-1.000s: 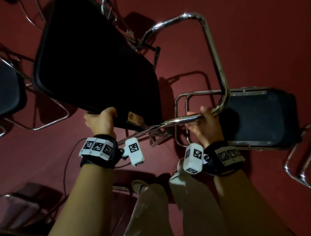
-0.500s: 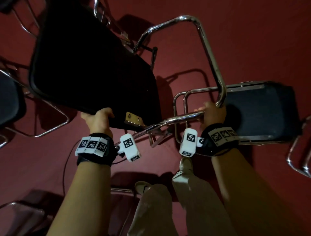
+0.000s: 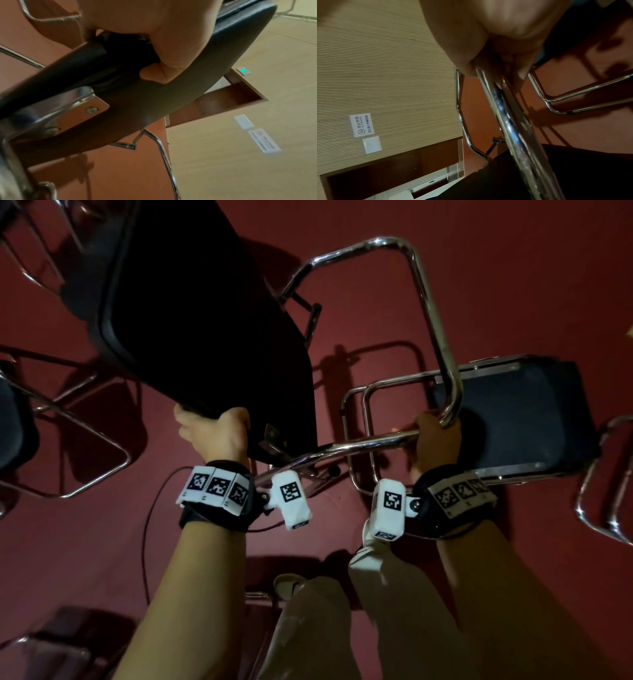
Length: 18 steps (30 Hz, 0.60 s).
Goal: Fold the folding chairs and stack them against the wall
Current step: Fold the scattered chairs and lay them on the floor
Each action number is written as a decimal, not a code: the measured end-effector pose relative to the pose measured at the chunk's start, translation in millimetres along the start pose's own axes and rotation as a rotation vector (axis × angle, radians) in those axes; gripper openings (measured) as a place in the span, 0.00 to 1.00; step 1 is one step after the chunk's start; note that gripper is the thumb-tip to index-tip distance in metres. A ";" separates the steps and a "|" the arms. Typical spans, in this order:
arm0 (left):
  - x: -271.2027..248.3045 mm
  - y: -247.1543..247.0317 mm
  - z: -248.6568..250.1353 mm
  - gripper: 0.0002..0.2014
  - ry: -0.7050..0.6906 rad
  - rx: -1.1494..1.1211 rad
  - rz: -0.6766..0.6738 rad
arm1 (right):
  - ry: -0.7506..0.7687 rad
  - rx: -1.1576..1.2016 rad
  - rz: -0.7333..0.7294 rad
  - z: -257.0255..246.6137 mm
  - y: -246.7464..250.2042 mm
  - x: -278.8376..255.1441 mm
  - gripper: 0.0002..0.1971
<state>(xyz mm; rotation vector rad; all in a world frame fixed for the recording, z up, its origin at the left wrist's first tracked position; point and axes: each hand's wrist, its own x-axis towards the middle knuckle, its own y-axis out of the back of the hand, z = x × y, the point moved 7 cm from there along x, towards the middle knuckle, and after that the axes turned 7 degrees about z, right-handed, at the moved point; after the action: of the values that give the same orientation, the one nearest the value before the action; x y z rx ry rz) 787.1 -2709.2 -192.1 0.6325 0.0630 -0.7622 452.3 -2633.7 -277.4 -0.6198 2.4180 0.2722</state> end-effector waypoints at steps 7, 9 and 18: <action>-28.4 -27.6 18.1 0.48 -0.109 0.155 0.004 | 0.034 0.075 -0.044 -30.4 -14.3 -8.2 0.10; -32.1 -28.3 20.7 0.47 -0.124 0.167 0.022 | 0.058 0.074 -0.097 -40.0 -19.2 -15.9 0.09; -46.7 -21.5 25.3 0.49 -0.139 0.209 0.066 | 0.119 0.062 -0.313 -58.4 -58.5 -47.2 0.15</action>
<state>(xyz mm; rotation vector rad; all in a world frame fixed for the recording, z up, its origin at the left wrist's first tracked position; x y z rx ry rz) 734.5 -2705.9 -169.7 0.7745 -0.1667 -0.7527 483.8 -2686.7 -204.9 -0.9960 2.3852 0.0298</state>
